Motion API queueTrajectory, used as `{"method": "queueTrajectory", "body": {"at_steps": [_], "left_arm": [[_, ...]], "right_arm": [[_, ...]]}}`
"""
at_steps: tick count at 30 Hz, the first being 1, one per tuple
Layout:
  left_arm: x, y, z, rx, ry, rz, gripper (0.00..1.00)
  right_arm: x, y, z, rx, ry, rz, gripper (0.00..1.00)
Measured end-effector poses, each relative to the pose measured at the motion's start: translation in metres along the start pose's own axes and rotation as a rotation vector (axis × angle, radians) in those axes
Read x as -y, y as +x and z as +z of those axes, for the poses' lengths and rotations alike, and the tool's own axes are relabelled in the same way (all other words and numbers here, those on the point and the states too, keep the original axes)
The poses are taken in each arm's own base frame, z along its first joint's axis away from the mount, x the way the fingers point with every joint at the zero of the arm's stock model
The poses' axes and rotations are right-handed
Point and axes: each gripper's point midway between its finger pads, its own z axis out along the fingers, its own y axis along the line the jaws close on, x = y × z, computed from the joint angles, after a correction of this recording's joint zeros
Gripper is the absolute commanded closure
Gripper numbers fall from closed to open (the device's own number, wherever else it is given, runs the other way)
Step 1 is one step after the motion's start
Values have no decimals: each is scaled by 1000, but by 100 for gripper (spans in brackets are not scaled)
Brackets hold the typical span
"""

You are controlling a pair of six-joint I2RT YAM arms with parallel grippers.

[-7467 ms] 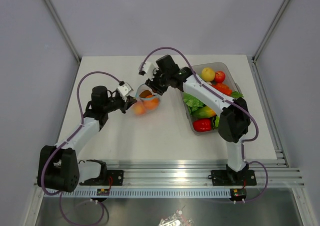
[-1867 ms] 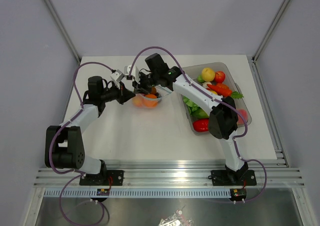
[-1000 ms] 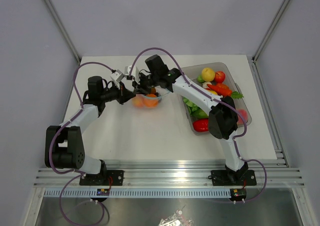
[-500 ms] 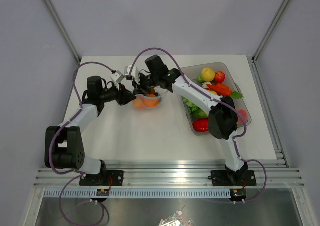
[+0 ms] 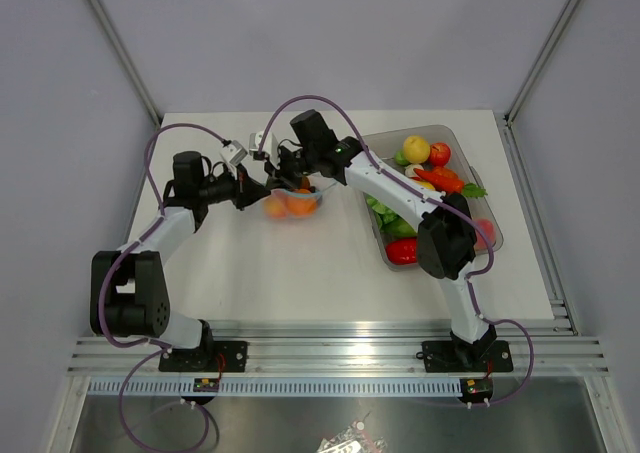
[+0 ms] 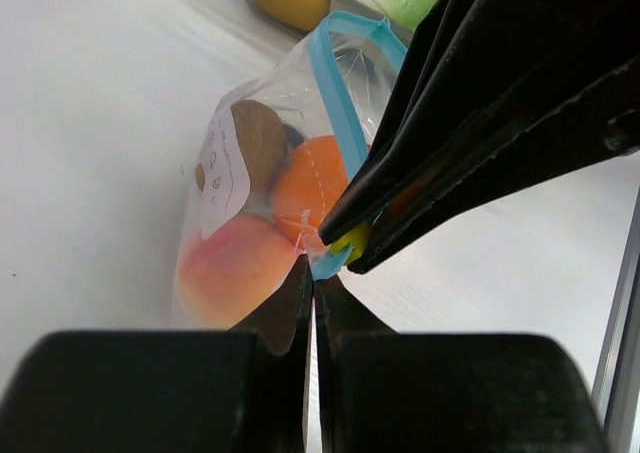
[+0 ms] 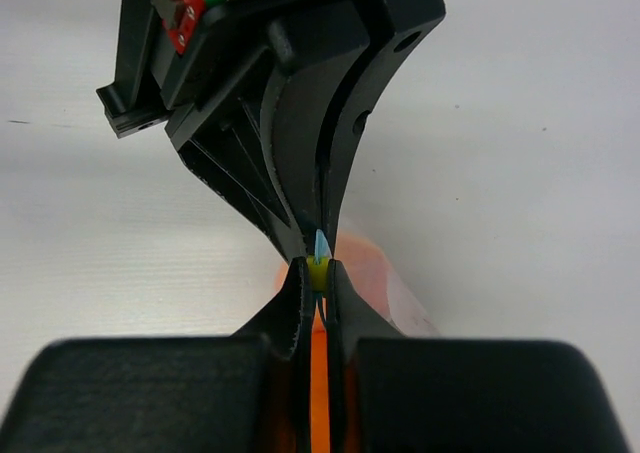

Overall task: Place the food in the zip-top bag and seal the zipper
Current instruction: Zip the zipper food storage bag at the center of the board.

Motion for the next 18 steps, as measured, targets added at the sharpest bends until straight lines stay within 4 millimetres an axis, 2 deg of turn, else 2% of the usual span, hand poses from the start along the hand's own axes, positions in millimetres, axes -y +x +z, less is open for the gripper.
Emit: {"method": "queueTrajectory", "body": {"at_steps": [18], "left_arm": [[6,-4,-2,56,-33,6,100]], "right_arm": [[-3,7,-13,3,8,-3,100]]}}
